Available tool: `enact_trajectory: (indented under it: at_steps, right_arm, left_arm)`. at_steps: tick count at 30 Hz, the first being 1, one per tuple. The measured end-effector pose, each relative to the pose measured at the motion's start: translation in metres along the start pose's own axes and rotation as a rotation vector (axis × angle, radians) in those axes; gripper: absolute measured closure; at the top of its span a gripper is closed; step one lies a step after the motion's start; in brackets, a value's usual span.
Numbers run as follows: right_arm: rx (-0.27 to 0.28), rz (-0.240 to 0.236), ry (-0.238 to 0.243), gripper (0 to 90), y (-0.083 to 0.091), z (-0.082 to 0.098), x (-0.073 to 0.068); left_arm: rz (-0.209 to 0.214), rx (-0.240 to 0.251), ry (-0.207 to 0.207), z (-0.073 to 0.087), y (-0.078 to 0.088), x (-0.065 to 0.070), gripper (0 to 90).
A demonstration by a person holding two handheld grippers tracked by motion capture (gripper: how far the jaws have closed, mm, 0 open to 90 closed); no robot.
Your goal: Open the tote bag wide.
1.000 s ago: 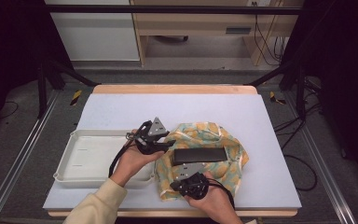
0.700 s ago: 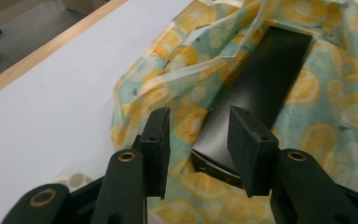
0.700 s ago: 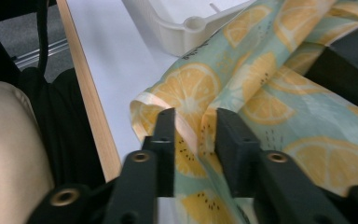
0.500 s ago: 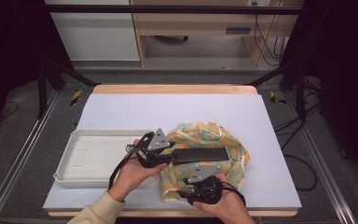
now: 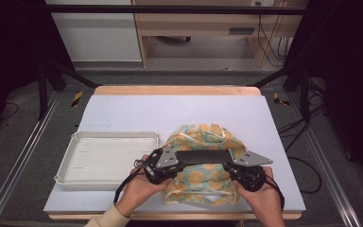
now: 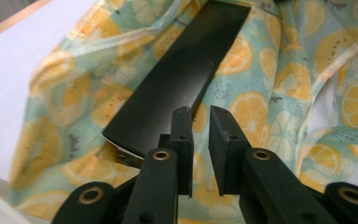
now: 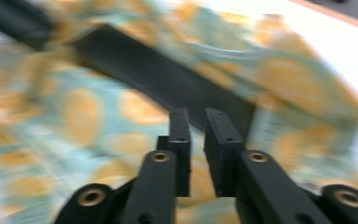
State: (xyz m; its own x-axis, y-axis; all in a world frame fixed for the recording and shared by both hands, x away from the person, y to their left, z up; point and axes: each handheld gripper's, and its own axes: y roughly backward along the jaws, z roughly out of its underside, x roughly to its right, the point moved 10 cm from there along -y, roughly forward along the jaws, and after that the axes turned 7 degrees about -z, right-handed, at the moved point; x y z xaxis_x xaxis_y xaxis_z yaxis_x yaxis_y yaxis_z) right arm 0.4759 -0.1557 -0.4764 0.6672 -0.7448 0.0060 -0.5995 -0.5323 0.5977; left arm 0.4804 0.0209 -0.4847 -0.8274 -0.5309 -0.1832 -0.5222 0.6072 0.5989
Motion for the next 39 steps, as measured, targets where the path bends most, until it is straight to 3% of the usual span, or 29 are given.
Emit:
enact_trajectory:
  at_steps: [4, 6, 7, 10, 16, 20, 26, 31, 35, 39]
  right_arm:
    - [-0.019, 0.099, -0.037, 89.1, -0.002, 0.007, 0.026]
    - [-0.043, 0.120, -0.055, 90.0, -0.005, 0.015, 0.033]
    - [-0.058, 0.120, -0.063, 90.0, -0.007, 0.019, 0.034]
    - [-0.090, 0.135, -0.087, 90.0, -0.012, 0.032, 0.036]
    - [-0.173, 0.110, -0.127, 90.0, -0.024, 0.056, 0.033]
    - [-0.173, 0.091, -0.129, 90.0, -0.026, 0.058, 0.035]
    - [-0.097, 0.057, -0.083, 90.0, -0.008, 0.042, 0.025]
    - [-0.036, 0.051, -0.025, 90.0, 0.007, 0.010, 0.027]
    - [-0.015, 0.034, 0.026, 90.0, 0.000, -0.017, 0.037]
    - [-0.024, -0.005, 0.013, 90.0, -0.023, -0.030, 0.051]
  left_arm:
    - [0.011, -0.024, -0.015, 0.006, -0.004, 0.007, 82.9]
    - [-0.001, -0.051, -0.034, 0.011, -0.008, 0.009, 83.1]
    - [-0.012, -0.077, -0.051, 0.016, -0.010, 0.010, 83.1]
    - [-0.006, -0.099, -0.049, 0.023, -0.015, 0.012, 83.2]
    - [0.007, -0.128, -0.038, 0.032, -0.020, 0.015, 85.1]
    - [0.018, -0.145, -0.041, 0.036, -0.023, 0.016, 89.9]
    - [0.022, -0.147, -0.037, 0.037, -0.021, 0.017, 90.0]
    - [0.028, -0.160, -0.040, 0.039, -0.022, 0.018, 90.0]
    - [0.030, -0.169, -0.040, 0.040, -0.023, 0.016, 90.0]
    - [0.032, -0.177, -0.047, 0.042, -0.023, 0.016, 90.0]
